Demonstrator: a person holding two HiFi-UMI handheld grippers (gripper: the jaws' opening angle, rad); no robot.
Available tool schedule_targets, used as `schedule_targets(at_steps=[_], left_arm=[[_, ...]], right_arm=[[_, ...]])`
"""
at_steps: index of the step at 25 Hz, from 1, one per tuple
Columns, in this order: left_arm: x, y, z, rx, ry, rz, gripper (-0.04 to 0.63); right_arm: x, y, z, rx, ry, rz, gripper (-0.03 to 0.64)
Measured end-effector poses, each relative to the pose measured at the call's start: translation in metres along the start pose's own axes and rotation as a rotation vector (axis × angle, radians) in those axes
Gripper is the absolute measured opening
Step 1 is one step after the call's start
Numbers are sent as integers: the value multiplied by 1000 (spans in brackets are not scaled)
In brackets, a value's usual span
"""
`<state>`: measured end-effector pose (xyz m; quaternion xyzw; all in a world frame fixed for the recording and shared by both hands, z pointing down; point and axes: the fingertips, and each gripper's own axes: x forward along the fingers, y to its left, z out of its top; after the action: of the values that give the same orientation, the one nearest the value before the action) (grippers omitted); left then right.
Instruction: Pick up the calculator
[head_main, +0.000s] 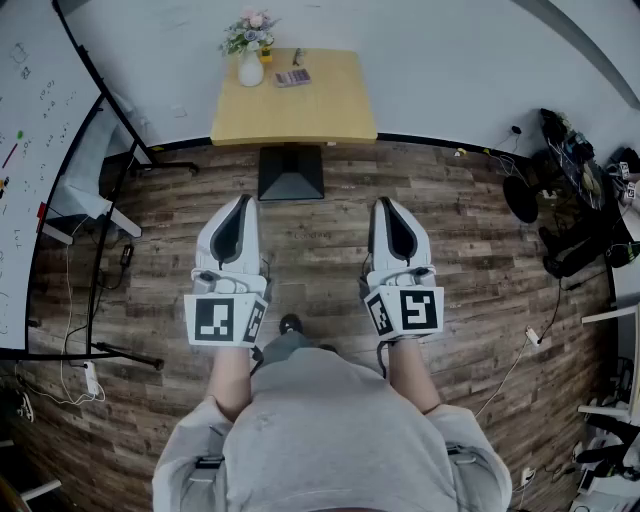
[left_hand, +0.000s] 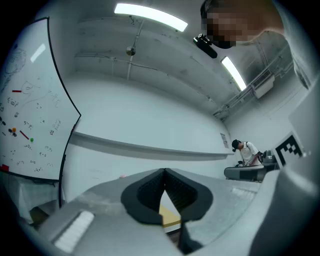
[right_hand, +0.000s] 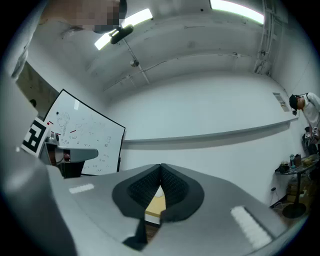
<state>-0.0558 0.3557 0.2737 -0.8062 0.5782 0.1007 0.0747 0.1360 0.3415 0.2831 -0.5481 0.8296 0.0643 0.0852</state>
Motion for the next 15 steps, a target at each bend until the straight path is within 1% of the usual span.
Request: schedule_targets(at_steps=[4,12,15], left_arm=[[0,-4,-1,-19,2,0,5],[11,-3,-1,-15,3,-17,5],[17,0,-3,-9,0,-25,5]], right_arm=[[-1,-2,2,0,-3,7,2],[10,-2,4,-4,-9,12,2],[17,0,9,-4,-53,18,2]])
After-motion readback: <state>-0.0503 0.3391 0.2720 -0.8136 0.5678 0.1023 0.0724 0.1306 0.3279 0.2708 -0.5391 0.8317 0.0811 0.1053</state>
